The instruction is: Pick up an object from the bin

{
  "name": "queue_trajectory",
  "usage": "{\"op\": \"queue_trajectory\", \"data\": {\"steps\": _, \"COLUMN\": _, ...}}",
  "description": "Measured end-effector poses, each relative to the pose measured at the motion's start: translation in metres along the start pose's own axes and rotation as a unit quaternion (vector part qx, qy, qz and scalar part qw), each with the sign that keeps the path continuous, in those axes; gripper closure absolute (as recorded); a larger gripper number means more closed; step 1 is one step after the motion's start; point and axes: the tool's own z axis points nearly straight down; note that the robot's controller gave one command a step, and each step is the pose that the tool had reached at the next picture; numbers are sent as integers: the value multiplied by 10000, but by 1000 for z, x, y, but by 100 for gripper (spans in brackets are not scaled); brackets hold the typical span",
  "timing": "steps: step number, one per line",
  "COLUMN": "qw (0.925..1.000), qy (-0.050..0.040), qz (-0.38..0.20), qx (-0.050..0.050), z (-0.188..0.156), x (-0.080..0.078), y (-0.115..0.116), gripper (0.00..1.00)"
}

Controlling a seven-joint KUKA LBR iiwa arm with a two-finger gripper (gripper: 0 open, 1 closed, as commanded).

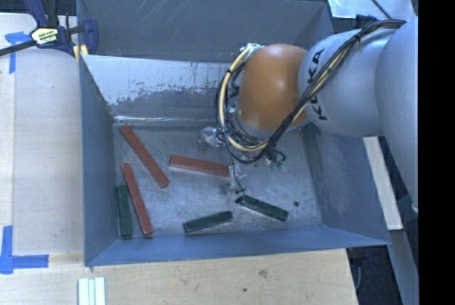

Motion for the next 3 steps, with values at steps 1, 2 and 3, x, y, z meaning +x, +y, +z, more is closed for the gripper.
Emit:
{"op": "queue_trajectory", "data": {"steps": 1, "qw": 10000, "qy": -42, "qz": 10, "qx": 11, "z": -5, "x": -3, "y": -1, "gripper": 100}}
{"op": "queue_trajectory", "data": {"steps": 2, "qw": 10000, "qy": -41, "qz": 12, "qx": 10, "z": -5, "x": -2, "y": -1, "gripper": 0}}
{"op": "queue_trajectory", "data": {"steps": 3, "qw": 10000, "qy": -41, "qz": 16, "qx": 9, "z": -5, "x": -3, "y": -1, "gripper": 100}}
